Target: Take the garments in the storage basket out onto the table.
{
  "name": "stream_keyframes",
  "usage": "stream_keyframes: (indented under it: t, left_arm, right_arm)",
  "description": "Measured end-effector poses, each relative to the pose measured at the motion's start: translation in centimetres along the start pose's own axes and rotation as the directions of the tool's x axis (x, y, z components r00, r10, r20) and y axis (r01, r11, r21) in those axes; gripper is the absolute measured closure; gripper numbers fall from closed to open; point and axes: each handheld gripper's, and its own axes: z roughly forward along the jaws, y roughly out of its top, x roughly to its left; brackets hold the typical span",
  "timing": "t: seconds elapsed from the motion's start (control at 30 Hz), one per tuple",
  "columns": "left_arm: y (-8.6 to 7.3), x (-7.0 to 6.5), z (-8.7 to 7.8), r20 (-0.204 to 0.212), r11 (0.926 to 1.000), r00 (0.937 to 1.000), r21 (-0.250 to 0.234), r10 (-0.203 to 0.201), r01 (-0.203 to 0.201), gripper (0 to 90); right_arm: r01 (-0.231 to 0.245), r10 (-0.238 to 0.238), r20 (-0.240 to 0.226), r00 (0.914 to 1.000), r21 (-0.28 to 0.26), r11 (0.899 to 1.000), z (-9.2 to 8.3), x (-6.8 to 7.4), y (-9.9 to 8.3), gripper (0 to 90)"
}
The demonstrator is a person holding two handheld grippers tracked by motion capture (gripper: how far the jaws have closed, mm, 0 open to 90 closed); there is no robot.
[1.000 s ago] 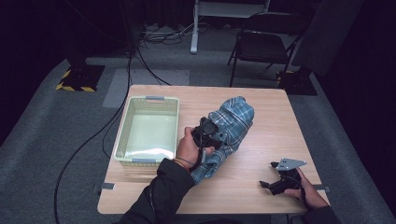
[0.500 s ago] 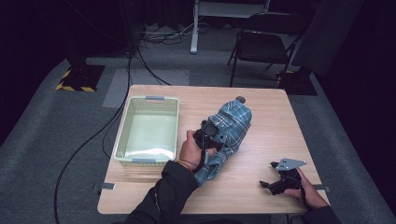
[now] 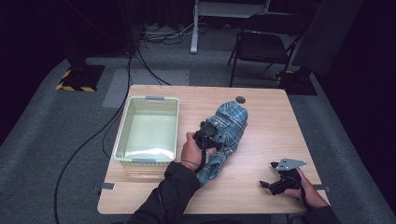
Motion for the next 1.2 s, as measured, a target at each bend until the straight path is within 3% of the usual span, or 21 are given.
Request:
stream_keyframes:
  t: [0.37,0.77,1.2]
  left_arm:
    - [-0.3,0.5,0.9,-0.017,0.9988,0.9987,-0.005,-0.049,0.049,44.8]
    - [-0.4,0.5,1.9,-0.014,0.9979,0.9979,0.009,-0.064,0.064,40.8]
    - [-0.3,0.5,2.1,-0.011,0.9984,0.9986,0.019,-0.053,0.053,38.7]
  right_arm:
    - [0.000,0.000,0.000,1.0000,0.000,1.000,0.0,0.0,0.0,0.6]
    - [0.000,0.000,0.000,1.0000,0.000,1.000,0.0,0.0,0.0,0.6]
    - [0.000,0.000,0.000,1.0000,0.000,1.000,0.0,0.0,0.0,0.6]
